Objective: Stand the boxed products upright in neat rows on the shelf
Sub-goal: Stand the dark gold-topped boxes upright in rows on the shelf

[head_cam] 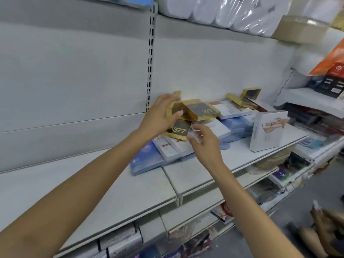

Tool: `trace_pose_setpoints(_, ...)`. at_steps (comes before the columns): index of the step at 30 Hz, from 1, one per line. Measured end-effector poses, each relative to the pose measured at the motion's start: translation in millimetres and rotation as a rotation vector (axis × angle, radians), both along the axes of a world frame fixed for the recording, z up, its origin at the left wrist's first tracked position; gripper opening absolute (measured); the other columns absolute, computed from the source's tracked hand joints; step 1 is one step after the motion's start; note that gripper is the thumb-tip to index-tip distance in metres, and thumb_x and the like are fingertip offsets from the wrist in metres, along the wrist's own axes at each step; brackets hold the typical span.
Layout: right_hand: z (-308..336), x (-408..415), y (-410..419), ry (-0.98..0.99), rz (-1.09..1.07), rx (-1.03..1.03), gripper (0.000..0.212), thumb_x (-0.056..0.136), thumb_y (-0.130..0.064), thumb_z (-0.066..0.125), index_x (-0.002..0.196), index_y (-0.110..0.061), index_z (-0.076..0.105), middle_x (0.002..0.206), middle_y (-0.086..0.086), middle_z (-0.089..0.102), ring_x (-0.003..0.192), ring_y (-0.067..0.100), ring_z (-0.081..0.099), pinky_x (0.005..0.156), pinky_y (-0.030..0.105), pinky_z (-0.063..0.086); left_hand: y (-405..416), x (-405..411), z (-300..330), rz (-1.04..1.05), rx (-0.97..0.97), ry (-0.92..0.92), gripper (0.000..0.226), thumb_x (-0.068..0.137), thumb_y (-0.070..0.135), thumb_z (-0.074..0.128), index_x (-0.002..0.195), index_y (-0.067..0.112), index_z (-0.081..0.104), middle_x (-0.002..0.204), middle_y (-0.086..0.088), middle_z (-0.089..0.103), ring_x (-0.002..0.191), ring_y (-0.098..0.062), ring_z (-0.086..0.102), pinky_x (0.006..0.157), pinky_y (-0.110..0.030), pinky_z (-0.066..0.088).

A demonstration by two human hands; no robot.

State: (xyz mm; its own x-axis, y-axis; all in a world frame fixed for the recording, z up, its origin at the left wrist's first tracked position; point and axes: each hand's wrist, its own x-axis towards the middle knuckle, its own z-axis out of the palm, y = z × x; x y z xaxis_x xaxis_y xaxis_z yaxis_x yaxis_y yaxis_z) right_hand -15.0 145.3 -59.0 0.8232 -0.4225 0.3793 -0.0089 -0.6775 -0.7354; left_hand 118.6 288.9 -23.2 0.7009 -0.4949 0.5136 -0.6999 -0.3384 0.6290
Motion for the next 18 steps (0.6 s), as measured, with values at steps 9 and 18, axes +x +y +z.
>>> trace_pose_setpoints(9,-5,38,-41,0.078,0.258,-0.315,0.052,0.093,-0.032,0.069,0.14,-0.015,0.053,0.145,0.003,0.05,0.13,0.024,0.047,0.11,0.037,0.042,8,-25,-33,0.354,-0.393,0.241,0.05,0.086,0.002,0.061,0.121,0.038,0.062,0.104,0.004,0.069,0.086,-0.019,0.063,0.08,-0.043,0.057)
trace_pose_setpoints(18,-18,48,-50,0.119,0.351,-0.616,0.048,0.1,-0.039,0.057,0.145,-0.023,0.051,0.157,-0.002,0.042,0.137,0.031,0.037,0.101,0.039,0.045,53,-76,-67,0.491,-0.963,0.752,0.038,0.096,-0.003,0.056,0.133,0.002,0.058,0.107,-0.015,0.071,0.079,-0.02,0.07,0.067,-0.027,0.059)
